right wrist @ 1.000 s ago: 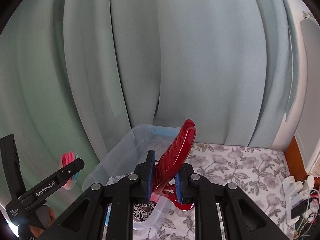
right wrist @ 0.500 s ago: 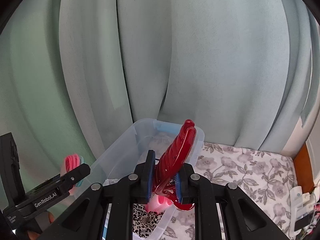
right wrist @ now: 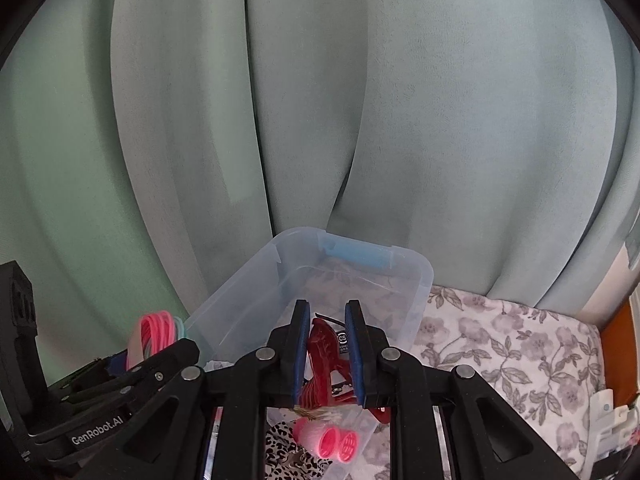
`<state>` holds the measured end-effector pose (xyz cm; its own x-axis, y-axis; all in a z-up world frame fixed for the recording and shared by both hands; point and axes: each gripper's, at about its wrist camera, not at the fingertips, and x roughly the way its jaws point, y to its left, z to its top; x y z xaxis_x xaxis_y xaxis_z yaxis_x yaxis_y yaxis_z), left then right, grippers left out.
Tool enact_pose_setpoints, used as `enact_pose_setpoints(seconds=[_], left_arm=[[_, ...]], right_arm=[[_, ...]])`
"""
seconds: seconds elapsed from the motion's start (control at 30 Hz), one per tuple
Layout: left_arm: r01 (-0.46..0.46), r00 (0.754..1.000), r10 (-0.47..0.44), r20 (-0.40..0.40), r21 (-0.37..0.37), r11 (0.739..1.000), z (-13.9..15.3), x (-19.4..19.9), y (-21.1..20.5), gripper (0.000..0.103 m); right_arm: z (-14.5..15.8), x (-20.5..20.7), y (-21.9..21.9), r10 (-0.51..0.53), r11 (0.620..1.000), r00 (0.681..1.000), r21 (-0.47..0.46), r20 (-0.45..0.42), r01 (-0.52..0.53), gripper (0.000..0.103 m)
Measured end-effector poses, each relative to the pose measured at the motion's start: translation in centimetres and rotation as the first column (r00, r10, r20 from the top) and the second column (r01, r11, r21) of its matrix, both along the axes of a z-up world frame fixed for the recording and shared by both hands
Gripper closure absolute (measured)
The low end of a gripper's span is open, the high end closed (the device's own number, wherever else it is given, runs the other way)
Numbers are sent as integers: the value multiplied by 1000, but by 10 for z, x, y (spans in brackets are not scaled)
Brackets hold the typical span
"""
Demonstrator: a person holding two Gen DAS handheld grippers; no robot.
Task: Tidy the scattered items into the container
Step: 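Open both tools to drop the hair ties and claw clip into the box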
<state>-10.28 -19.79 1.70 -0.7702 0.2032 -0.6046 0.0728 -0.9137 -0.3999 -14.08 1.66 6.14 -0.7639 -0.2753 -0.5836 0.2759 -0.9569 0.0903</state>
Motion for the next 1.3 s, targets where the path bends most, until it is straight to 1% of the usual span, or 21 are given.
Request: enact_pose_setpoints(seconds=[0.2,0.27,0.33,0.43,0.47,0.5,0.6,0.63,0.7,0.73,0.77,0.83,0.87,0.97,1.07,1.3], left_arm=[[13,1000,-13,0,-16,1000,5,-12,2,31],[18,1000,-18,6,-12,1000,6,-12,1,31],[18,1000,-18,10,-11,1000,6,-12,0,30],[26,1000,-26,-7,-17,1000,12,-9,0,29],[30,999,-31,-14,-20,999,14,-8,1,26],[34,999,-35,-19,-25,999,14,2,7,25],[44,999,-44,-27,-29,999,16,12,13,24],[47,999,-47,-27,-32,998,18,25,14,24],[50,998,-52,-26,-40,998,20,28,16,24],[52,998,-53,-26,-43,998,19,12,22,24],[53,998,-55,-26,-45,998,24,10,22,24],[57,998,-58,-30,-54,997,28,12,25,24],[58,998,-60,-33,-59,997,26,10,29,24],[65,997,-68,-40,-74,995,35,19,33,23],[80,995,-84,-45,-89,993,46,30,37,20],[107,991,-117,-62,-141,984,59,39,61,20]], right_arm=[[2,-1,-6,17,1000,1000,21,-12,-17,82],[2,-1,-7,23,1000,1000,21,-2,-23,82],[1,0,-7,23,999,1000,24,3,-23,78],[1,2,-6,18,1000,1000,25,3,-18,73],[1,3,-4,15,1000,1000,23,3,-15,73],[1,3,-4,13,1000,1000,21,4,-13,73],[3,6,0,5,1000,1000,17,1,-5,73],[4,7,1,2,1000,1000,17,-1,-2,73],[7,10,5,-7,1000,1000,14,-6,7,73],[8,12,6,-12,1000,1000,12,-6,12,72],[9,13,8,-17,1000,1000,10,-6,17,71],[11,18,12,-29,1000,1000,5,-6,29,66],[11,20,15,-34,999,999,1,-5,34,65],[13,28,22,-44,999,999,-9,0,44,63],[15,38,28,-53,998,999,-17,2,53,59],[21,63,48,-81,996,997,-36,0,81,47]])
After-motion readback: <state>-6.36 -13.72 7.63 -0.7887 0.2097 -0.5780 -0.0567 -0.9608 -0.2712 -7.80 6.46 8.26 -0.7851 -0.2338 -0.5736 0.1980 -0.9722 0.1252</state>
